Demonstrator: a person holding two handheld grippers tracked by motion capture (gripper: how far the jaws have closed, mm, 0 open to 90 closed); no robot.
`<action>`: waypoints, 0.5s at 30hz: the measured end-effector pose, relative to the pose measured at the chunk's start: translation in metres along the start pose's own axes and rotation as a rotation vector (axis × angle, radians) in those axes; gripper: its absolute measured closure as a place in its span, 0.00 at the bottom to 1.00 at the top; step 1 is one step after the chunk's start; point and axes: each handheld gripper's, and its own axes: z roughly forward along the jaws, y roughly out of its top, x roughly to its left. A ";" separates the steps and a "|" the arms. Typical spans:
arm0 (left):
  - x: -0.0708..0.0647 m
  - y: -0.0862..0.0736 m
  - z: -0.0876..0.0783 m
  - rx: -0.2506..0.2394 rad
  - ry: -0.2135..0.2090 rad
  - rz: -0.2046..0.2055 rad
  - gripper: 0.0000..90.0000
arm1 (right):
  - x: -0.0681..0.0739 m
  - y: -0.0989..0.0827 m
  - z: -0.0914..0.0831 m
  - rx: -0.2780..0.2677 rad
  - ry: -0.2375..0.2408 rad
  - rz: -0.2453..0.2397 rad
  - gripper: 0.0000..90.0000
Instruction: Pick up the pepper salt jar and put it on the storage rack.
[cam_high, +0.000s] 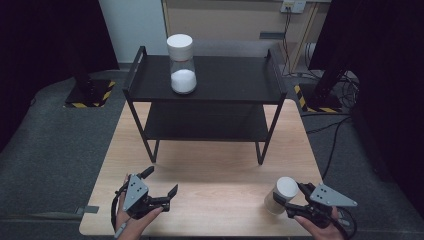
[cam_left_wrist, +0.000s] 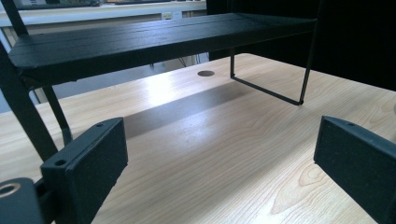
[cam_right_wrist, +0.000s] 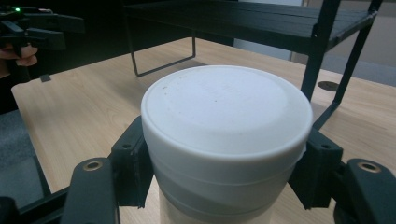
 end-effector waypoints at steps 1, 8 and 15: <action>0.000 0.000 0.000 -0.002 0.000 -0.002 0.02 | 0.000 0.003 0.000 0.004 0.003 -0.005 0.38; 0.002 -0.001 -0.001 -0.008 0.000 -0.008 0.02 | -0.004 0.016 0.000 0.009 0.022 -0.009 0.39; 0.002 -0.001 -0.003 -0.010 -0.001 -0.016 0.02 | -0.007 0.022 -0.002 0.009 0.032 -0.004 0.39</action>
